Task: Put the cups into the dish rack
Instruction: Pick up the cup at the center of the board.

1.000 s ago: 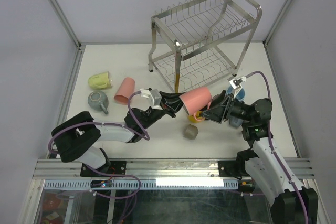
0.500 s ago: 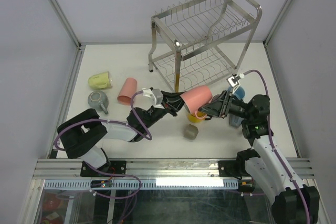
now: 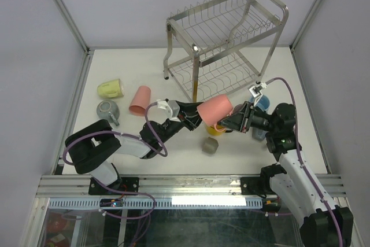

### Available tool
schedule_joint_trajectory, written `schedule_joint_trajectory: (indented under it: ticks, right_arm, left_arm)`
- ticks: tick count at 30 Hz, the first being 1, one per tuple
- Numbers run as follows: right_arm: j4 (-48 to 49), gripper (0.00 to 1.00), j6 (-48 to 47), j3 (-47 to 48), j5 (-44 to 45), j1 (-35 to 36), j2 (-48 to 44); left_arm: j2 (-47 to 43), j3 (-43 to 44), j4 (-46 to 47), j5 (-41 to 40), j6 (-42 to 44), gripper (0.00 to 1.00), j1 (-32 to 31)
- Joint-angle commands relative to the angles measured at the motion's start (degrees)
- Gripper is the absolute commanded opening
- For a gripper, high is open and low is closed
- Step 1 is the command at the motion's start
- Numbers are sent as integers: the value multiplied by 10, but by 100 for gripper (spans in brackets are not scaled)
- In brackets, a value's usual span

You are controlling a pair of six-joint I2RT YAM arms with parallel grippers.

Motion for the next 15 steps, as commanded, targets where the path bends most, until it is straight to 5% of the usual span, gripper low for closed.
schedule_joint_trajectory:
  ticks: [1, 9, 15]
  right_arm:
    - [-5, 0, -158, 72, 15, 2, -25]
    - [-20, 0, -238, 94, 18, -32, -20]
    - [-98, 0, -368, 119, 22, -64, -20]
  left_arm:
    - [-35, -39, 116, -32, -22, 42, -6]
    - [-134, -101, 7, -67, -17, 69, -6]
    - [-252, -97, -219, -89, -5, 87, 5]
